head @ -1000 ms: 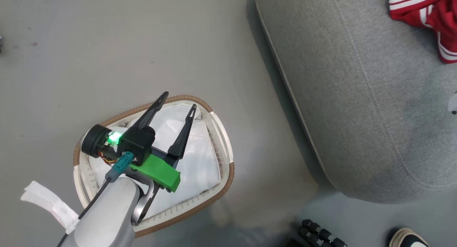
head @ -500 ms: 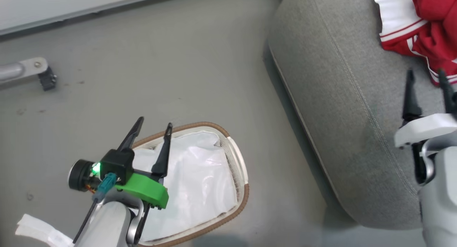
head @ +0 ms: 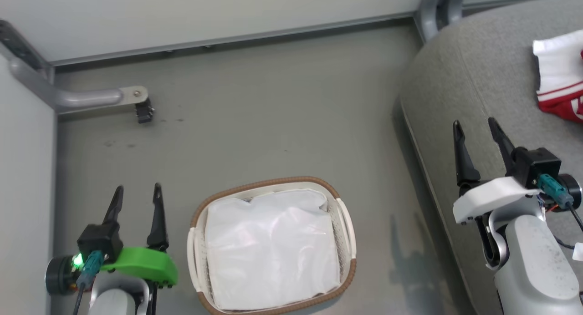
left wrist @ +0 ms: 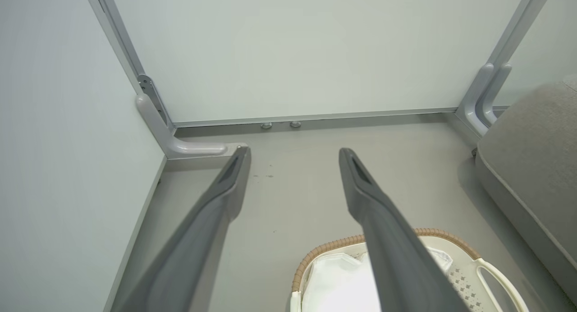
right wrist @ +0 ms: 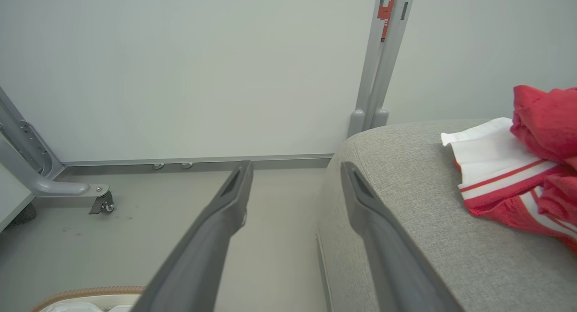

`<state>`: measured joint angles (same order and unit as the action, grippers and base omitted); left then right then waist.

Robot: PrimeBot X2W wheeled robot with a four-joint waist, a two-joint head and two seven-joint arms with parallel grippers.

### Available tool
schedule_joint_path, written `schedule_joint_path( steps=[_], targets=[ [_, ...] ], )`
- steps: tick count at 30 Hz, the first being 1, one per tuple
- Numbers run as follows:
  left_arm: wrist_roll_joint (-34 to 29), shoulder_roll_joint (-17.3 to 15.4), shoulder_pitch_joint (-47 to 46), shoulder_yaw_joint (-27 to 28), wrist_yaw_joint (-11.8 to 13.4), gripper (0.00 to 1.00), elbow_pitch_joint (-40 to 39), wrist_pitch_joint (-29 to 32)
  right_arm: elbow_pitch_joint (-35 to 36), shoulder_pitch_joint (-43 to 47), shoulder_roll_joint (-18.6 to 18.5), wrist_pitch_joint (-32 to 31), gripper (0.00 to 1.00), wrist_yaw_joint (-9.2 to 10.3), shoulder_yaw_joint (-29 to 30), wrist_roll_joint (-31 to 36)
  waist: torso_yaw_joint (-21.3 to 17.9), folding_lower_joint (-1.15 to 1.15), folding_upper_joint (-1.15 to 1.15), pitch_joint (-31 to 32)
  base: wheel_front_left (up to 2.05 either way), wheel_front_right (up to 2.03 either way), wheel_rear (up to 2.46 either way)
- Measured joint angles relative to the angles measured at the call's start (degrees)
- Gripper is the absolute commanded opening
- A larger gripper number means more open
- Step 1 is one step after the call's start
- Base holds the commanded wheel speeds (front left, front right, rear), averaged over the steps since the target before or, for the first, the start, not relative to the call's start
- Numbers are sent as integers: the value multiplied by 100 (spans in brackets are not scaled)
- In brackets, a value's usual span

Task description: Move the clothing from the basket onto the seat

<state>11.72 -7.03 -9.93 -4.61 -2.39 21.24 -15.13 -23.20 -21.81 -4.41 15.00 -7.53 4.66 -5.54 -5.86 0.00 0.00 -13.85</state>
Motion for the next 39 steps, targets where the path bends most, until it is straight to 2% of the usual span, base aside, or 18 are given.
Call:
schedule_joint_path(
  steps=[10,20,23,24,30,39],
  targets=[
    [-229,231,650,686,29,100,31,1,66,739,90,0,100,0,-68,-59,451,0,0,620,0,0,0],
    [-302,382,1211,971,-99,100,-142,0,18,1327,141,0,100,0,-198,-199,635,0,0,1164,0,0,0],
    [-210,391,1257,977,-222,100,-141,0,-4,1419,141,0,100,0,-199,-210,668,0,0,1260,0,0,0],
    [-200,401,1269,973,-229,0,-92,1,-42,1434,149,-3,0,0,-198,-214,673,0,0,1271,0,0,0],
    [-92,465,1290,980,-230,0,183,64,-297,1593,237,-80,0,0,-188,-294,674,0,0,1277,0,0,0],
    [868,465,1277,1010,-249,0,120,326,-193,1595,236,-344,0,0,-132,-1288,668,0,0,1284,0,0,0]
  ],
)
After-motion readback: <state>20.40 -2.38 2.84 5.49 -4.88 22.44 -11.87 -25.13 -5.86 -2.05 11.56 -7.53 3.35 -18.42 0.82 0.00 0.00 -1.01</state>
